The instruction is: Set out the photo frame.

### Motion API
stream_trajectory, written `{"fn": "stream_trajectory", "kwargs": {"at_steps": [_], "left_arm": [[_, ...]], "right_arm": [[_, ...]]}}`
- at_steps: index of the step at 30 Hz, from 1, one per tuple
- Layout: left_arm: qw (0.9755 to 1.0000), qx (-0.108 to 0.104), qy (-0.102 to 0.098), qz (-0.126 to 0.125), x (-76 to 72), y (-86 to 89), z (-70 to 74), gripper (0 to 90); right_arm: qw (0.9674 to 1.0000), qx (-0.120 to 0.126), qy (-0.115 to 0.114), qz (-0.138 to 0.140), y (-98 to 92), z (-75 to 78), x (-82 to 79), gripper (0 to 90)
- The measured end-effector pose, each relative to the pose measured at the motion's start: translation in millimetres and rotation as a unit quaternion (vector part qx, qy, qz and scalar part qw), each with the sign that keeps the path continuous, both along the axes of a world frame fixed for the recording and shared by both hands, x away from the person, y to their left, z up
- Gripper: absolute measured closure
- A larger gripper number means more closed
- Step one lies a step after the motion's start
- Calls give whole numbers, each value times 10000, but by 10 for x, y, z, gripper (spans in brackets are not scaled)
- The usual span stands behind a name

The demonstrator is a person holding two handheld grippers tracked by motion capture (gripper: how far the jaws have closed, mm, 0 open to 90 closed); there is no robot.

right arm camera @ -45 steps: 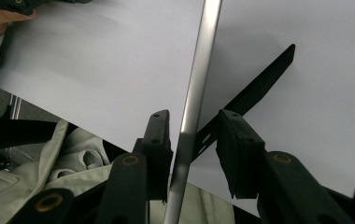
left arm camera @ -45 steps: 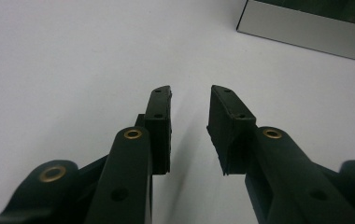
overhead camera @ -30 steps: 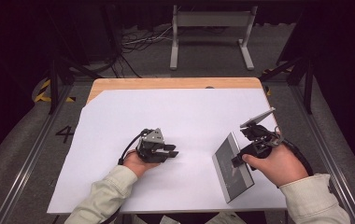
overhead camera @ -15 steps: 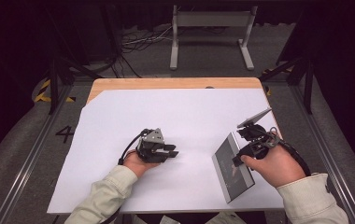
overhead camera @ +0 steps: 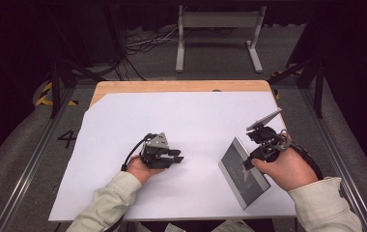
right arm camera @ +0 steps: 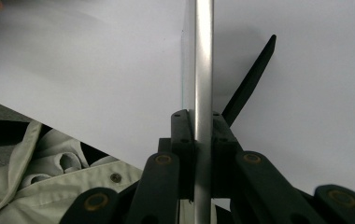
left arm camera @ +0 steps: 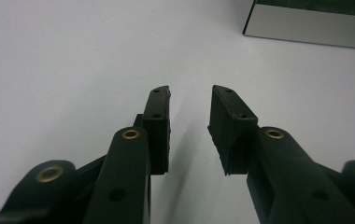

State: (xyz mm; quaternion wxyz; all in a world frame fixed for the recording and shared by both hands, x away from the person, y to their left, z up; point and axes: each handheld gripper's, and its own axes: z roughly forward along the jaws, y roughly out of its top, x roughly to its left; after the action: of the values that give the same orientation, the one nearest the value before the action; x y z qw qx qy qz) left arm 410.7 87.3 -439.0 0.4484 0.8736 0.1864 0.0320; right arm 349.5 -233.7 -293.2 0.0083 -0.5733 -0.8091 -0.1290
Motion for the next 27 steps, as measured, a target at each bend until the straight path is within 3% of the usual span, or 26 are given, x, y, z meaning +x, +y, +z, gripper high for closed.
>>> {"fn": "stream_trajectory", "kwargs": {"at_steps": [8, 19, 27], "left_arm": [[9999, -7, -12, 126, -45, 98, 10, 677], [9994, -26, -4, 358, -102, 280, 11, 674], [9986, -66, 19, 532, -145, 396, 3, 672]], "right_arm": [[9998, -37, -126, 171, -3, 105, 87, 836], [9958, -158, -344, 829, 60, 255, 246, 836], [9879, -236, -465, 1463, 152, 315, 351, 837]]}}
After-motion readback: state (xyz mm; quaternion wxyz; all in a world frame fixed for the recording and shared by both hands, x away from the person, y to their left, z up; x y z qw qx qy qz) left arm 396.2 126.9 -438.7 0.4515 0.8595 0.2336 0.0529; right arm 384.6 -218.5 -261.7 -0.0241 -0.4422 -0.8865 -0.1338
